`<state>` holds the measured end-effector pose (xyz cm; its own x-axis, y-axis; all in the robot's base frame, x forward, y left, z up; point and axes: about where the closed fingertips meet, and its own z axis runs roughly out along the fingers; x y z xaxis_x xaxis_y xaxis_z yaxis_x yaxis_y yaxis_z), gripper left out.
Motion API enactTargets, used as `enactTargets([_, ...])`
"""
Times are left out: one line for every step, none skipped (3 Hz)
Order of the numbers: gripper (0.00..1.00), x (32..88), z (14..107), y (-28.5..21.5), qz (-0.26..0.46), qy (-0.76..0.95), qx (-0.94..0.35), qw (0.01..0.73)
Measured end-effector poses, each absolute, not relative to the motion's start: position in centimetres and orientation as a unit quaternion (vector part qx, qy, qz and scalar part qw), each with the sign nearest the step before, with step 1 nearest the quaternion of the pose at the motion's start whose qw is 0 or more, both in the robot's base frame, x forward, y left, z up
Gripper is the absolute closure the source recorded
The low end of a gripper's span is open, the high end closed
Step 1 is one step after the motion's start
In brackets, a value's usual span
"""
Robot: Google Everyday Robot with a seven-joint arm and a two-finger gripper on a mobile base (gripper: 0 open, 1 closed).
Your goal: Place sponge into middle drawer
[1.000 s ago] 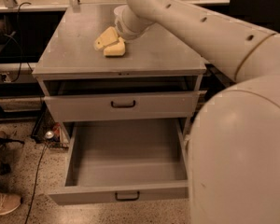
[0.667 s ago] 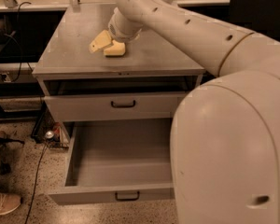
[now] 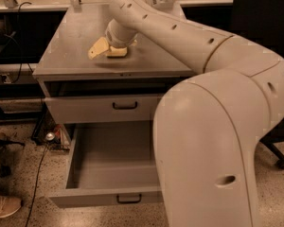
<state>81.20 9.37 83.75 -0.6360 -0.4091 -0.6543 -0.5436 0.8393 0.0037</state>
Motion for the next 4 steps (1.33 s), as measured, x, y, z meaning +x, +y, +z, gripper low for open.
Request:
enactTargets([0.18, 82.1, 83.2, 9.5, 0.094, 0.901, -0.255, 0.337])
enactTargets([0.39, 82.5, 83.2, 8.7, 0.093, 0.904, -0.241, 0.341])
enactTargets([0.64, 82.3, 84.0, 7.4, 0.095, 0.903, -0.231, 0.35])
enactTargets([0.95, 77.9, 87.2, 4.5, 0.137, 0.887, -0.249, 0.364])
